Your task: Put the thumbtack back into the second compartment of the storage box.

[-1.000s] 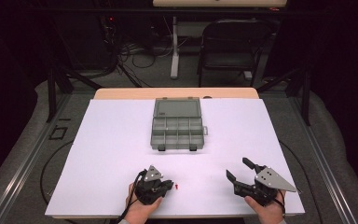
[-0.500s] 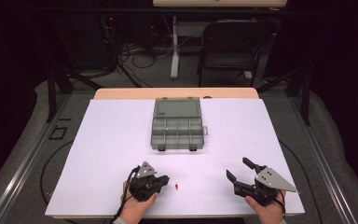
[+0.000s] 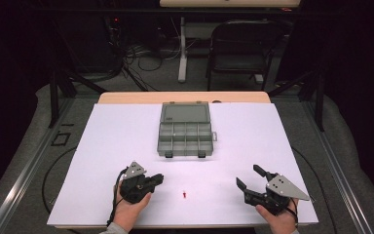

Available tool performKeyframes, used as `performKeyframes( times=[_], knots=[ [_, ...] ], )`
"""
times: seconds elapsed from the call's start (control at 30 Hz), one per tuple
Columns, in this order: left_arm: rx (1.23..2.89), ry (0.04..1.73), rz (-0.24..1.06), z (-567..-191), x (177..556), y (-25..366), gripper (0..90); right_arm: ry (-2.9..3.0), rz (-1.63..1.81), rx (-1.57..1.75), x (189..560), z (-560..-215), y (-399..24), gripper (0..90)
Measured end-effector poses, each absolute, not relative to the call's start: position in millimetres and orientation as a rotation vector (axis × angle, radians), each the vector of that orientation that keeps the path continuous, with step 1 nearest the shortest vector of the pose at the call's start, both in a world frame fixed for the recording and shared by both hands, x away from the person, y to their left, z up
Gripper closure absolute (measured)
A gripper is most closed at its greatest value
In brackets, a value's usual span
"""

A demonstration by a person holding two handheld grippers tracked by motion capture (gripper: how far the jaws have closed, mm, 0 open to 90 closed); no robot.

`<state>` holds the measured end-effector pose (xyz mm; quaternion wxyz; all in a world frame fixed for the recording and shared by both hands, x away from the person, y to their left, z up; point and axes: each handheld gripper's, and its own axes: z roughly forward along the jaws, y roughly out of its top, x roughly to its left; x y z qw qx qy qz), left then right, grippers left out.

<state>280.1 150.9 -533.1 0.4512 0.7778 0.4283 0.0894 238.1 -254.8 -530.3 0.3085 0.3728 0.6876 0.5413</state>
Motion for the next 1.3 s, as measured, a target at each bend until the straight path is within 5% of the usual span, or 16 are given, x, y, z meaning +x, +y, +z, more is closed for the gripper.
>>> performKeyframes(
  times=[0.63,1.3],
  knots=[
    [1.905,1.054,0.235,-521,288,149,85.2,1.811,1.428,1.004,239,-531,-256,24.4],
    [1.893,1.068,0.244,-467,366,117,85.3,1.816,1.431,1.003,239,-531,-256,24.3]
  ],
)
